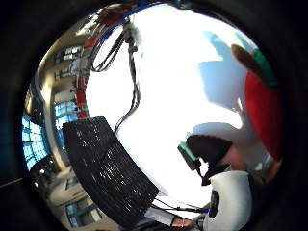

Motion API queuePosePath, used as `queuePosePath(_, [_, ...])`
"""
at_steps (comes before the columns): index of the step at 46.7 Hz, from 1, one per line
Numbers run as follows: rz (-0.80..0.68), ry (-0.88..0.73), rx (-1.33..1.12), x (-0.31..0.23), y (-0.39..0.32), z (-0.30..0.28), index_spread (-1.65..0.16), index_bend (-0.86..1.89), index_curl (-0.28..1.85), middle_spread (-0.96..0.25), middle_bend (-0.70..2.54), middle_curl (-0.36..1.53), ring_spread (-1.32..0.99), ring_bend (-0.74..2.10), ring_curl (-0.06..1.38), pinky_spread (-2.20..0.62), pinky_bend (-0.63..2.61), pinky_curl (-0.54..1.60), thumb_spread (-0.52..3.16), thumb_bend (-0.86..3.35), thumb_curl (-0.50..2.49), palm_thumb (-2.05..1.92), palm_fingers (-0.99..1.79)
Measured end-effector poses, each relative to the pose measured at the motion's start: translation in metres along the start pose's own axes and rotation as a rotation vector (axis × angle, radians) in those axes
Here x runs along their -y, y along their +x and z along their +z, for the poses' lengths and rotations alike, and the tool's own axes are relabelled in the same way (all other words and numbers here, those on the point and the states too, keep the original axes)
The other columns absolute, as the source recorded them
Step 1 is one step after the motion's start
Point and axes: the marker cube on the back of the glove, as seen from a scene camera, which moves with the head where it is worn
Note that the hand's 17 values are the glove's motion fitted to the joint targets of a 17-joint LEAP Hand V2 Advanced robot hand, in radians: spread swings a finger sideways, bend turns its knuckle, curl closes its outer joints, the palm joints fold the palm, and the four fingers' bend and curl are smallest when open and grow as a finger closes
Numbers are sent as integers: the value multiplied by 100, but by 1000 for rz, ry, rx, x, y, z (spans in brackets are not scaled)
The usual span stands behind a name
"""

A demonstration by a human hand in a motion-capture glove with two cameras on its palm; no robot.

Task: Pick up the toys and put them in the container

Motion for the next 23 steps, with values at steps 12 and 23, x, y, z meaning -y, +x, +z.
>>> queuePosePath(12, [-19,228,-75,2,-6,6,-29,63,36,-9,29,39,-23,48,36,-12,78,29,165,28,44,68,72])
queuePosePath(23, [-280,299,-50,-18,-47,-46,-29,80,52,-21,39,50,-38,76,53,-29,87,37,151,34,60,85,82])
